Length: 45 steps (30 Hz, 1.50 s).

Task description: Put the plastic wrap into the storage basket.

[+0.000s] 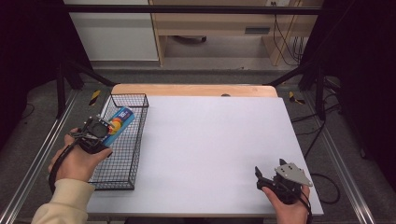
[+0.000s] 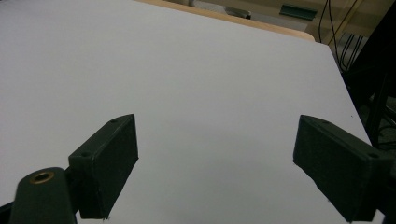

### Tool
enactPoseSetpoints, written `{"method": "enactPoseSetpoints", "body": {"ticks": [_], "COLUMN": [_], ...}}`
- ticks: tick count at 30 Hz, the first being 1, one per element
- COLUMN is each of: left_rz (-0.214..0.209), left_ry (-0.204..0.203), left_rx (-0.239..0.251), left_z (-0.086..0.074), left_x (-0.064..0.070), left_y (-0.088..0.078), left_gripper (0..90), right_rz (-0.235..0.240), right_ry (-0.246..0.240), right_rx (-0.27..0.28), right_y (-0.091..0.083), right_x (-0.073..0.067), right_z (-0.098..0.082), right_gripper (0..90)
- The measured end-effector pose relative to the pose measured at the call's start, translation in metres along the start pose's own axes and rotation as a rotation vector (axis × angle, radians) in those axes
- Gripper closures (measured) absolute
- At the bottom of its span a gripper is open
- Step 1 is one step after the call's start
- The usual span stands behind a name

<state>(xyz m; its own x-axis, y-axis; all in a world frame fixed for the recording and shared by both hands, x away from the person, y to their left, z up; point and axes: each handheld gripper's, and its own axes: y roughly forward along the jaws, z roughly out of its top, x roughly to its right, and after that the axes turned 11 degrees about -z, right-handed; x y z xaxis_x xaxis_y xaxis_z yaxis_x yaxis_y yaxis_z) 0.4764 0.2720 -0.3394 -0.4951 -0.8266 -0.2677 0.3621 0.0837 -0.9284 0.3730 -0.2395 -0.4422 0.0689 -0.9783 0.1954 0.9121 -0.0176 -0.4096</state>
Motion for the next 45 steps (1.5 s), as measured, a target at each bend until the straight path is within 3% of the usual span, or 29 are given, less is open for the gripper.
{"method": "enactPoseSetpoints", "body": {"ticks": [17, 36, 45], "left_rz": [0.046, 0.068, 0.1], "left_ry": [0.04, 0.07, 0.092], "left_rx": [-0.079, -0.113, -0.12], "left_z": [0.014, 0.02, 0.022], "left_x": [0.009, 0.02, 0.026], "left_y": [0.001, 0.002, -0.003], "left_gripper": [32.1, 32.1, 32.1], "right_rz": [-0.001, 0.003, 0.007], "right_ry": [0.011, 0.012, 0.014], "right_rx": [-0.004, -0.006, -0.009], "right_y": [0.0, 0.0, 0.001], "right_x": [0.001, 0.001, 0.001], "right_z": [0.0, -0.001, -0.001], "right_gripper": [14.4, 14.7, 14.7]}}
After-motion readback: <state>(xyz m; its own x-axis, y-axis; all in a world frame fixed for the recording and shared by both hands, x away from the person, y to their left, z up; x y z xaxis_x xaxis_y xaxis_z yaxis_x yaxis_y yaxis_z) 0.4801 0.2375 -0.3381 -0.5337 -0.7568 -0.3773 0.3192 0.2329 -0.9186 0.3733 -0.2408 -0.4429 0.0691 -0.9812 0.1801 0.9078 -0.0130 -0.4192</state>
